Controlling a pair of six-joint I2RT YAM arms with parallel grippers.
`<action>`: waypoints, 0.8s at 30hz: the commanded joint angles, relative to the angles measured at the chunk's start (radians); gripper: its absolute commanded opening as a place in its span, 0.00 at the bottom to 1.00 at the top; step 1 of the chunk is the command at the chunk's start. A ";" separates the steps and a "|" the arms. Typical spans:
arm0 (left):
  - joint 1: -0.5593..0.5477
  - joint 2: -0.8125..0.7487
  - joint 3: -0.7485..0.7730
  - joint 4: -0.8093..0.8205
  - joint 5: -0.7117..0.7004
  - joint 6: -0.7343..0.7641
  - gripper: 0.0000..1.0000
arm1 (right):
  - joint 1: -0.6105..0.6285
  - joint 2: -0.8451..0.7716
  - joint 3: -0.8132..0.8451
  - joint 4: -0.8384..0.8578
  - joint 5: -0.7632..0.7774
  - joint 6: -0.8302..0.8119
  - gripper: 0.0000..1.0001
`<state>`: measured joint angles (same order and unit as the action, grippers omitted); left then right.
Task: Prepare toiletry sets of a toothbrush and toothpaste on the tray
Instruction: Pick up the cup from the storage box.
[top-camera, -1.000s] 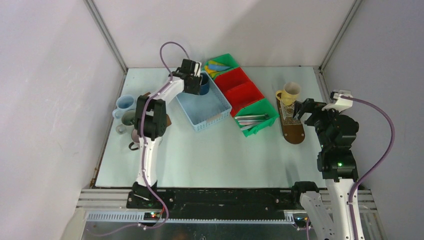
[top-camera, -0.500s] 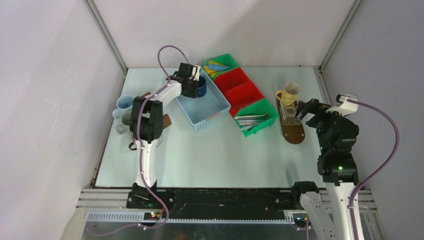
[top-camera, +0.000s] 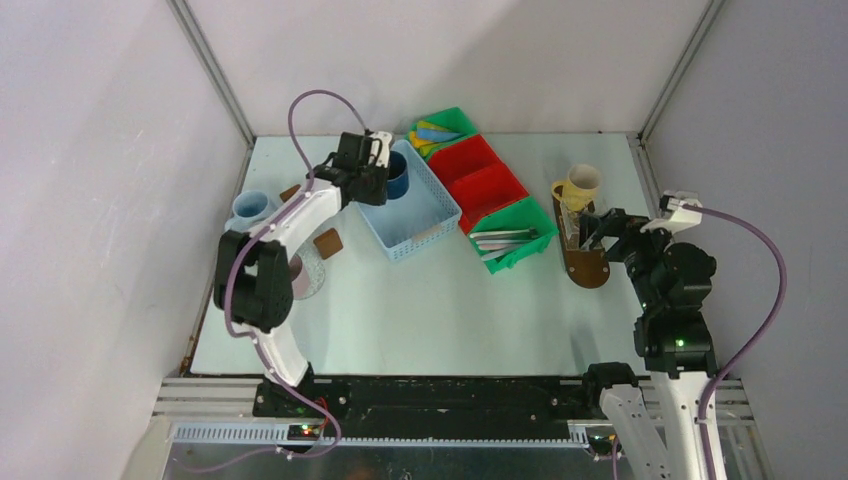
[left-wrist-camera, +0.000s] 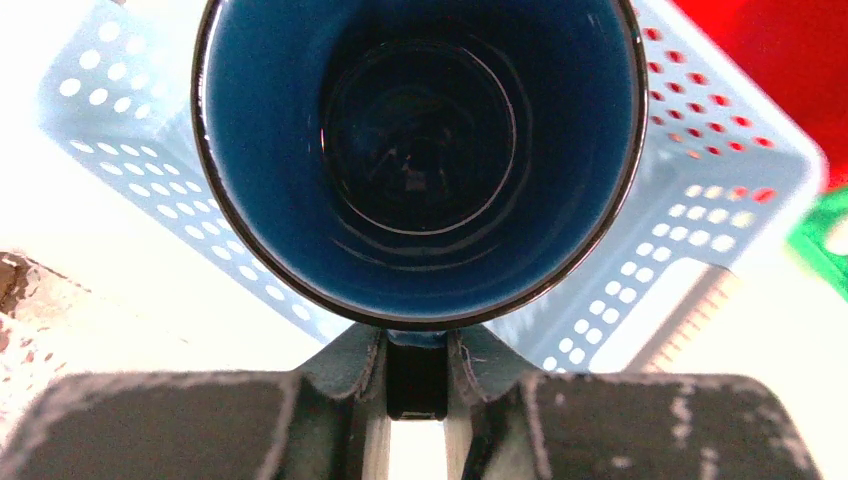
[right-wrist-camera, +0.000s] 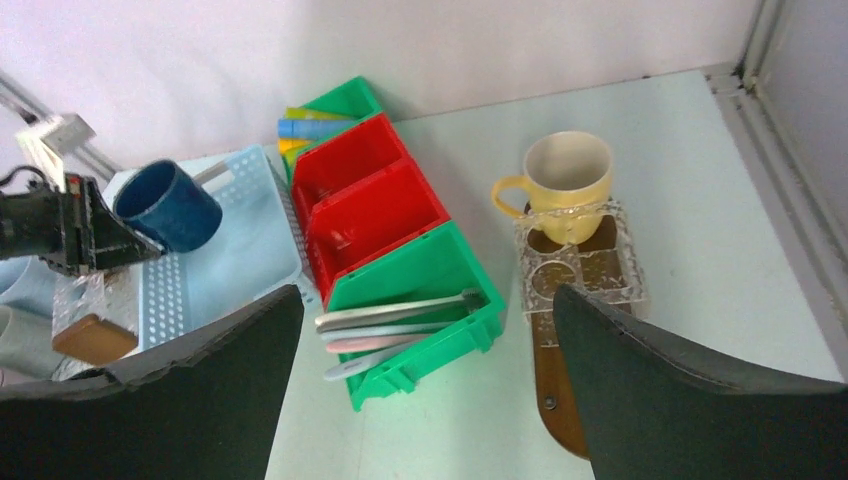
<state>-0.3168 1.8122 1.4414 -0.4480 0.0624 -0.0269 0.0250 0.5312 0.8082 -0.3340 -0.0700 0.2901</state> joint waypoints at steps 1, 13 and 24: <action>-0.066 -0.172 -0.033 0.086 -0.028 0.010 0.00 | 0.006 0.052 0.060 -0.023 -0.093 0.016 0.96; -0.278 -0.456 -0.160 0.046 -0.143 0.087 0.00 | 0.193 0.292 0.279 -0.210 -0.057 -0.003 0.91; -0.511 -0.545 -0.188 0.011 -0.225 0.120 0.00 | 0.439 0.492 0.415 -0.269 0.057 0.010 0.90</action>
<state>-0.7616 1.3216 1.2308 -0.4938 -0.0910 0.0536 0.4126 0.9882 1.1465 -0.5900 -0.0605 0.2985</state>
